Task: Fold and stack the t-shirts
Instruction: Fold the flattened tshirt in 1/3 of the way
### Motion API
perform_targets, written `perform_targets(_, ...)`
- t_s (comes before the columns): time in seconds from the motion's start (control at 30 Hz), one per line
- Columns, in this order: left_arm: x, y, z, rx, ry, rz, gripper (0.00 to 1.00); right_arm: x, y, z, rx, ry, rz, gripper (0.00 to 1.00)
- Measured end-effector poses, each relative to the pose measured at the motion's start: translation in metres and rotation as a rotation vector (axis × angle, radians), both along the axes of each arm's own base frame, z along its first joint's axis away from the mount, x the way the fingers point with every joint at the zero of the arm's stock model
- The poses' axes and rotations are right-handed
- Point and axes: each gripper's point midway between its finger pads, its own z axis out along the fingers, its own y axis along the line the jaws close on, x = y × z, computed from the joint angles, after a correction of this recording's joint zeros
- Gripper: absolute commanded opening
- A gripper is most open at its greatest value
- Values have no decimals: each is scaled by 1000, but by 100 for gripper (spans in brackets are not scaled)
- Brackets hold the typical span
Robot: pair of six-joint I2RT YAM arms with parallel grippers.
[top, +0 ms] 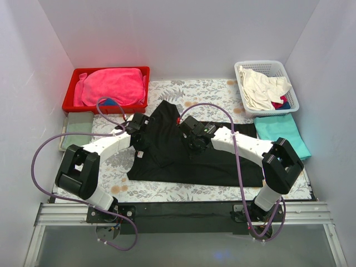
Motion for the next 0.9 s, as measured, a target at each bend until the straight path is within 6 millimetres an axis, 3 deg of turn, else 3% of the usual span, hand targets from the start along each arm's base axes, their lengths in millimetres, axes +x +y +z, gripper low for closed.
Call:
perform_targets(0.3, 28, -12, 23, -25, -81, -16, 0, 5, -4, 0, -21, -24, -22, 33)
perform_targets(0.57, 53, -20, 9, 4, -65, -40, 0, 1, -2, -1, -14, -12, 5, 36)
perform_targets(0.73, 61, -22, 11, 5, -54, -48, 21, -6, 10, 0, -14, -13, 64, 36)
perform_targets(0.9, 47, -16, 11, 2, -27, -49, 24, -10, 17, -3, -22, -12, 92, 36)
